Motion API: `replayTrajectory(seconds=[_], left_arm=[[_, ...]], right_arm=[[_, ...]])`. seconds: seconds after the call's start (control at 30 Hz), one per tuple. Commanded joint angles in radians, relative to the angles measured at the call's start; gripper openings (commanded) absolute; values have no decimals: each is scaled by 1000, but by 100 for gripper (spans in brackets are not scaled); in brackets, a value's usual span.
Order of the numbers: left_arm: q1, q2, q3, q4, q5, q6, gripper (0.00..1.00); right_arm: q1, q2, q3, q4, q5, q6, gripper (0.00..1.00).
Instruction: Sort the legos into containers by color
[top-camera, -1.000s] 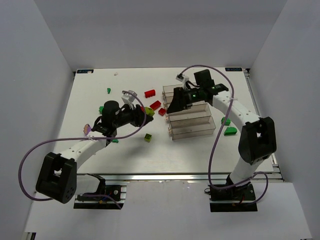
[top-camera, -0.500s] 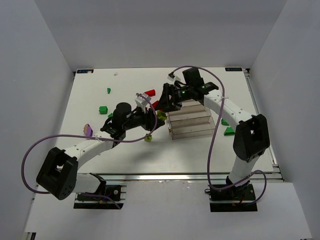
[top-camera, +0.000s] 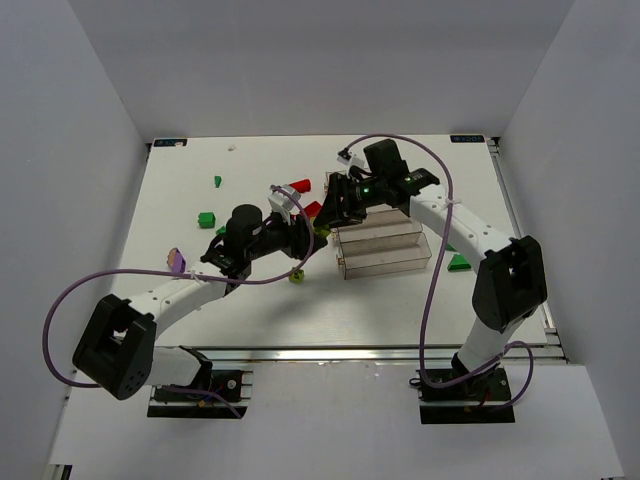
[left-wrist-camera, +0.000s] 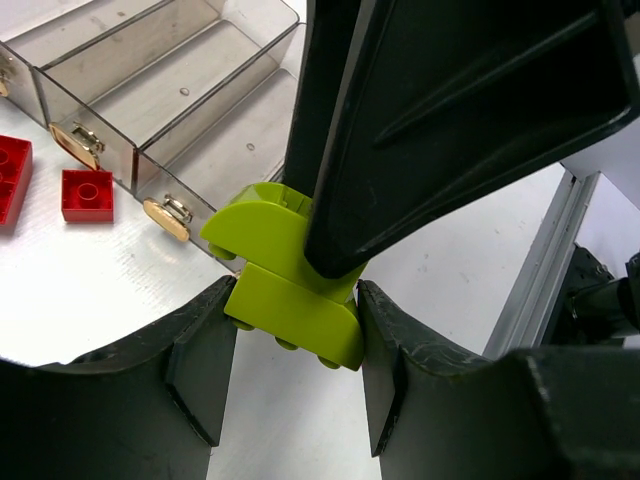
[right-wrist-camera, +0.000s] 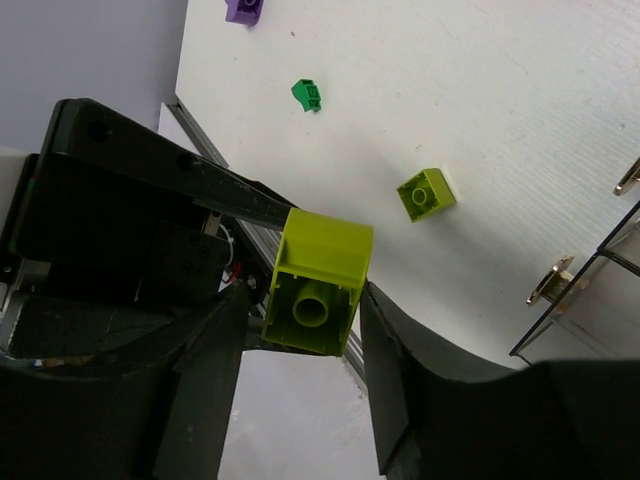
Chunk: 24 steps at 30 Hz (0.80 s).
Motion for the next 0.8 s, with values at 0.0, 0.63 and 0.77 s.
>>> replayTrajectory(seconds=[0.0, 0.63, 0.77], left_arm=[[-6, -9, 32, 13, -19, 18, 23], [-6, -63, -31, -15, -37, 43, 22], [-6, -66, -41, -14, -40, 40, 21]], right_arm=[[12, -33, 2, -21, 12, -20, 52], [-101, 16, 47, 88, -153, 9, 0], [-132, 27, 61, 114, -173, 12, 0]])
